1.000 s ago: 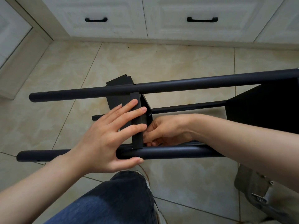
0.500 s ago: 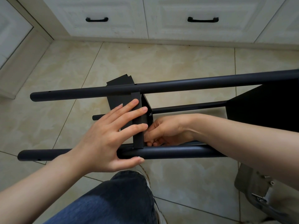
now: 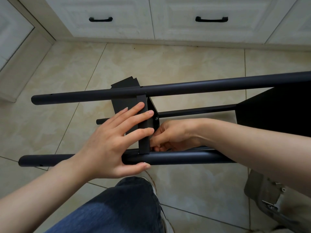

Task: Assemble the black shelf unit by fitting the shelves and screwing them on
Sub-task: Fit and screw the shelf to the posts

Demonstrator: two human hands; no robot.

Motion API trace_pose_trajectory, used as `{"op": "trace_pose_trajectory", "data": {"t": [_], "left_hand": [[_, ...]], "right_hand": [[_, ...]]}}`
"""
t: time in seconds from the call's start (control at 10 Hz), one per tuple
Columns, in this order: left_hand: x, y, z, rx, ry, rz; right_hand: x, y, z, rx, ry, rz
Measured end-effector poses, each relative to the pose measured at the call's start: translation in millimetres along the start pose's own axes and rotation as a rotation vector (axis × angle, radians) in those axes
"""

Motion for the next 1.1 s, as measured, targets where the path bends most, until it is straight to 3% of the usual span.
{"op": "trace_pose_trajectory", "data": {"t": [1.1], "left_hand": [[-0.3, 0.4, -0.6, -0.003, -0.005, 0.017]], "right_hand": [[2.3, -0.1, -5.9, -0.032, 0.038, -0.013]]}}
Point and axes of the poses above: each hand's wrist, its own x-axis towards the middle knuckle, its own y-axis out of the back of the hand, z = x × y, the point moved 10 cm from there along x, towards the middle knuckle, and after that the axes turned 5 degrees about x, right-handed, at the moved point
